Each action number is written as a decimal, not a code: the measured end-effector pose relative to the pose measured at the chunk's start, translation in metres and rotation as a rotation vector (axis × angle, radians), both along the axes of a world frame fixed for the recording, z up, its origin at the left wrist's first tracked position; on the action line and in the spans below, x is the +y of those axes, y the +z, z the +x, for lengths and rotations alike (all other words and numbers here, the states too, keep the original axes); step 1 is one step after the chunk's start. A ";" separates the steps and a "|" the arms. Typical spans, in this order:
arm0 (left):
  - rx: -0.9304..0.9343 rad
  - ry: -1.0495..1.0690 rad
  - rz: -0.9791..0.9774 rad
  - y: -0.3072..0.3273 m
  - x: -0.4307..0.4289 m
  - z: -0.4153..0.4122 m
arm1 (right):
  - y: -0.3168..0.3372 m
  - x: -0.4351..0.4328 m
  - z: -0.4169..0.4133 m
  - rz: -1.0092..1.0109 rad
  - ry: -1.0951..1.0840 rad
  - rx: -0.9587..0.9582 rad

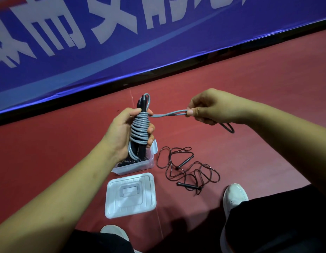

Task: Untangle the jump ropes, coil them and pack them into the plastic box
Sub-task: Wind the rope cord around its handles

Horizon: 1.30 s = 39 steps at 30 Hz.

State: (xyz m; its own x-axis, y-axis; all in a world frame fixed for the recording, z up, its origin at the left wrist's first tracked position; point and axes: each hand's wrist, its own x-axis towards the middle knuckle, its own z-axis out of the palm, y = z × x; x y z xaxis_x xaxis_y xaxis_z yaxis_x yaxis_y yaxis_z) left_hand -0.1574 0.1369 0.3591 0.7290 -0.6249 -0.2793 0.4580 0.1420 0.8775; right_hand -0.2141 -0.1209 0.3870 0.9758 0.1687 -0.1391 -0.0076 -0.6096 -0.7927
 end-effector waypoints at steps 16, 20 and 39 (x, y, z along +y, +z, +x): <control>-1.262 -0.349 1.195 -0.017 -0.006 -0.015 | 0.011 0.039 -0.011 -0.160 0.215 -0.165; -1.328 -0.433 1.280 -0.021 -0.013 -0.025 | 0.004 0.042 -0.012 -0.156 0.228 -0.243; -0.214 -0.054 -0.023 -0.005 -0.013 -0.023 | -0.014 0.028 0.004 0.195 0.047 -0.012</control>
